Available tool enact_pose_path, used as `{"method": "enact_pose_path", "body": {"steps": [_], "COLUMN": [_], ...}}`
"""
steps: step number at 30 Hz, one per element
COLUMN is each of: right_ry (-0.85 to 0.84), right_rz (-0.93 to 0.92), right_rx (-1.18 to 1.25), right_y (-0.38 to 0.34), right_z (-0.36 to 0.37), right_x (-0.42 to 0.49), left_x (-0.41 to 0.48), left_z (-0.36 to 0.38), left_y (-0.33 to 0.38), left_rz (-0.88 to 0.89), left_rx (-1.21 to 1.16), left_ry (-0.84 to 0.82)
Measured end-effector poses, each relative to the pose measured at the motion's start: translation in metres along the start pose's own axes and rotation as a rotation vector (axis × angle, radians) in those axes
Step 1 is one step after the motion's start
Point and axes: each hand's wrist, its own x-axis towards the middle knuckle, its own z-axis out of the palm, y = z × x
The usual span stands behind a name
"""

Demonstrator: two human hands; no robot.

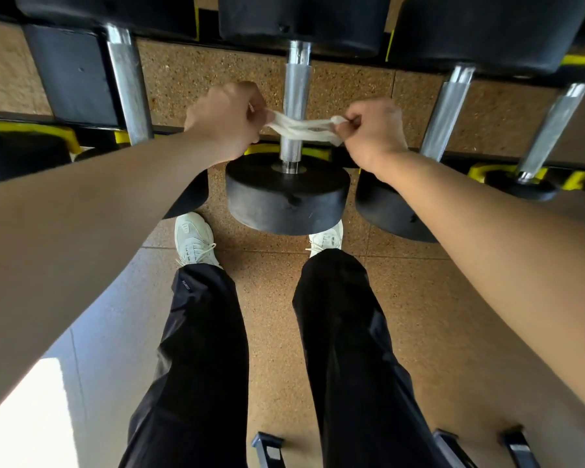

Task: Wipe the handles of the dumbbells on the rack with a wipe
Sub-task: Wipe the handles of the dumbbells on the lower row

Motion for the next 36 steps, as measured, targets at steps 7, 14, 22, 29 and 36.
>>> {"method": "enact_pose_path", "body": {"steps": [7,14,22,29,36], "right_ry": [0.064,0.175,0.190,0.010,0.191], "right_rz": [0.180,0.449,0.822,0.658,0.835], "right_rx": [0.261,0.819,1.300,1.384,1.441], "right_y": [-0.017,-0.041,-0.028,-0.055,-0.025], "right_z": [0.006,0.012,-0.009,0.003,-0.011], "right_x": [0.009,0.025,0.038,0.029,0.038], "left_x": [0.005,0.036,0.036,0.034,0.025], "left_z": [0.006,-0.002,0.004,-0.013,-0.005], "left_y": [0.000,0.024,0.045,0.034,0.050], "left_rz": [-0.203,-0.491,-0.421,-0.788,-0.572], "left_rx": [-0.186,-0.474,-0.809,-1.062,-1.109], "left_ry": [0.069,0.281,0.208,0.177,0.111]}}
